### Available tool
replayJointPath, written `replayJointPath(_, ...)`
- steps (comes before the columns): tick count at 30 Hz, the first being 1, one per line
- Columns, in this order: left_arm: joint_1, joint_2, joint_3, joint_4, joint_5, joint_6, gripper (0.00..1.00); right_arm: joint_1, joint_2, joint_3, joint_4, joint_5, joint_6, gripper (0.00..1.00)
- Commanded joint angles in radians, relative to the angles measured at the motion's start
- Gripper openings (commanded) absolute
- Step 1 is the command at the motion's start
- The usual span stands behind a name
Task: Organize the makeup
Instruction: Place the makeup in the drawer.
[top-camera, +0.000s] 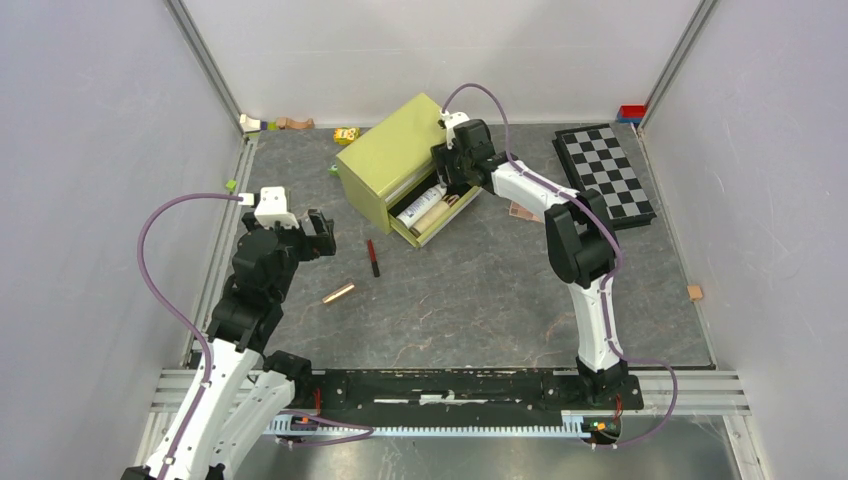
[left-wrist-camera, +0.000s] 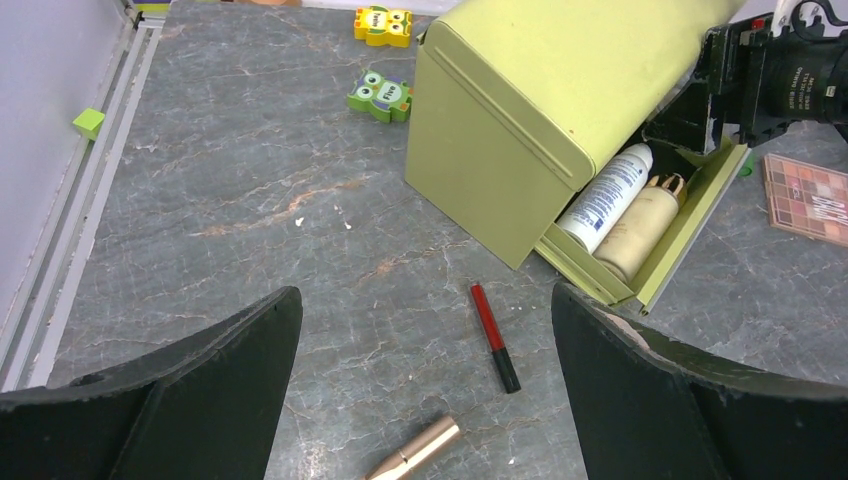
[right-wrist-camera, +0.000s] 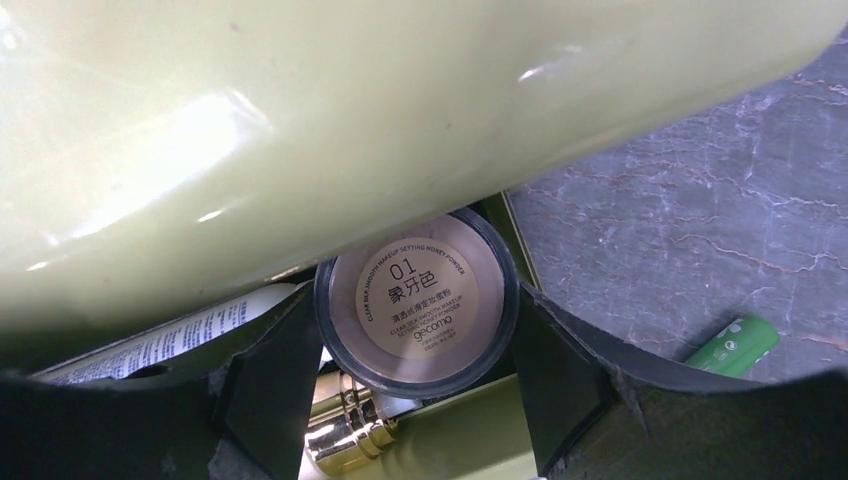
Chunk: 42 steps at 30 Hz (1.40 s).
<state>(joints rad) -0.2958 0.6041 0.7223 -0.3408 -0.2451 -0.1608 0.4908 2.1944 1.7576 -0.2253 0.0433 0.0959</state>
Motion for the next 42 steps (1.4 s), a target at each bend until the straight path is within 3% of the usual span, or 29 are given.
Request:
replayJointPath(1,0.005,0.003,-0.004,0.047,0.004,0.042,1.0,-0.001,0.013,0.043,0.082,0.038,0.034,0.76)
replayJointPath(2,0.005,0.004,-0.004,0.046,0.003,0.043,1.0,-0.001,0.016,0.045,0.088,0.038,0.038,0.79)
replayJointPath(4,0.005,0.002,-0.004,0.047,0.004,0.043,1.0,0.0,0.021,0.05,0.092,0.031,0.04,0.96)
replayJointPath(5,0.005,0.002,-0.003,0.046,0.004,0.043,1.0,0.0,0.022,0.052,0.09,0.029,0.039,0.98)
replayJointPath(18,0.005,0.004,-0.004,0.046,0.003,0.043,1.0,-0.001,-0.117,-0.1,0.14,-0.001,0.03,0.98)
replayJointPath(19,0.004,0.004,-0.005,0.046,0.006,0.043,1.0,0.0,-0.129,-0.116,0.141,-0.006,0.029,0.96)
replayJointPath(23,0.004,0.005,-0.006,0.048,0.005,0.042,1.0,0.0,-0.159,-0.148,0.134,-0.022,0.013,0.64)
replayJointPath(26,0.004,0.003,-0.005,0.048,0.007,0.042,1.0,0.0,-0.163,-0.164,0.141,-0.03,0.01,0.48)
replayJointPath(29,0.005,0.004,-0.005,0.048,0.007,0.042,1.0,-0.001,-0.153,-0.166,0.144,-0.04,0.021,0.42)
replayJointPath(35,0.005,0.004,-0.006,0.048,0.007,0.043,1.0,-0.001,-0.128,-0.165,0.16,-0.125,0.05,0.19)
replayJointPath(42,0.005,0.006,-0.006,0.05,0.008,0.042,1.0,0.0,-0.084,-0.137,0.15,-0.144,0.06,0.16)
